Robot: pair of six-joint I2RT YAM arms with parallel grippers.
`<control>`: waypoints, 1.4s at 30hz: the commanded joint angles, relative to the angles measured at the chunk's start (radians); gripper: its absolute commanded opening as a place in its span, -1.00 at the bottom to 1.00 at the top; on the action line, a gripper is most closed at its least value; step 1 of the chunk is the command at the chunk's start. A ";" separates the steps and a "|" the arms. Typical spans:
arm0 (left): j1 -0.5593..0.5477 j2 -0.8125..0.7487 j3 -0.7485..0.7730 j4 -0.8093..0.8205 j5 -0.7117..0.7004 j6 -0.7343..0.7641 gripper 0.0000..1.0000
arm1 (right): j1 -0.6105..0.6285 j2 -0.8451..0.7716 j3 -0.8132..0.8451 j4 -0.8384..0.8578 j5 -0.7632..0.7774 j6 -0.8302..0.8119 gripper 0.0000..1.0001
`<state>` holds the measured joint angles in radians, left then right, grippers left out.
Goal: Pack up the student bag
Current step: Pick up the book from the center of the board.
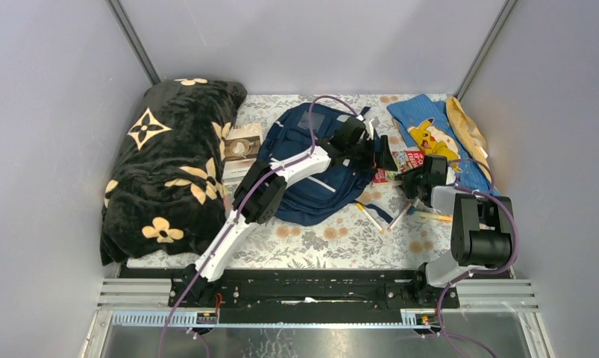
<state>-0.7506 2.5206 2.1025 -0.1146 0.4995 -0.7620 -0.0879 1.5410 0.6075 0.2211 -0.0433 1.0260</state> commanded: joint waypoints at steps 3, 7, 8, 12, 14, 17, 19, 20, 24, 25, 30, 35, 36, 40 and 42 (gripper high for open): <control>0.060 0.099 0.164 -0.126 -0.107 0.088 0.96 | -0.006 0.063 0.025 0.078 0.027 0.061 -0.66; 0.089 0.144 0.218 -0.145 -0.137 0.099 0.97 | -0.006 0.060 0.029 0.077 0.007 0.044 -1.00; 0.097 0.147 0.221 -0.145 -0.133 0.095 0.97 | -0.006 0.051 0.025 0.080 0.000 0.035 -1.00; 0.111 0.102 0.202 -0.134 -0.114 0.107 0.96 | -0.006 -0.029 0.005 0.066 -0.010 -0.014 -1.00; 0.111 0.065 0.178 -0.116 -0.116 0.116 0.97 | -0.006 -0.084 -0.005 0.031 -0.012 -0.042 -1.00; 0.112 0.037 0.177 -0.112 -0.115 0.128 0.98 | -0.006 -0.170 -0.035 -0.045 -0.004 -0.068 -1.00; 0.110 0.037 0.178 -0.103 -0.095 0.124 0.98 | -0.006 -0.228 -0.071 -0.071 -0.004 -0.081 -1.00; 0.109 0.039 0.178 -0.099 -0.079 0.117 0.98 | -0.006 -0.254 -0.085 -0.090 -0.004 -0.089 -1.00; 0.094 0.041 0.172 -0.086 -0.011 0.115 0.97 | -0.006 -0.308 -0.105 -0.146 -0.029 -0.153 -1.00; 0.087 0.037 0.168 -0.087 -0.002 0.126 0.97 | -0.006 -0.308 -0.100 -0.158 -0.035 -0.170 -1.00; 0.046 0.037 0.158 -0.083 0.019 0.213 0.97 | -0.006 -0.305 -0.061 -0.260 -0.001 -0.221 -0.18; 0.016 0.090 0.184 -0.002 0.001 0.234 0.98 | -0.017 -0.275 -0.067 -0.203 0.005 -0.184 -0.06; 0.013 0.107 0.187 0.027 -0.011 0.225 0.98 | -0.020 -0.260 -0.069 -0.181 -0.003 -0.173 -0.04; 0.009 0.165 0.213 0.107 -0.054 0.176 0.98 | -0.032 -0.214 -0.103 -0.045 -0.024 -0.105 0.02; 0.004 0.179 0.215 0.152 -0.083 0.162 0.98 | -0.041 -0.192 -0.112 0.004 -0.034 -0.080 0.03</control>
<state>-0.7498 2.6450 2.2887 -0.1028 0.4789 -0.5770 -0.1112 1.3170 0.5053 0.0761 -0.0669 0.8806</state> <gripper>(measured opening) 0.987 0.507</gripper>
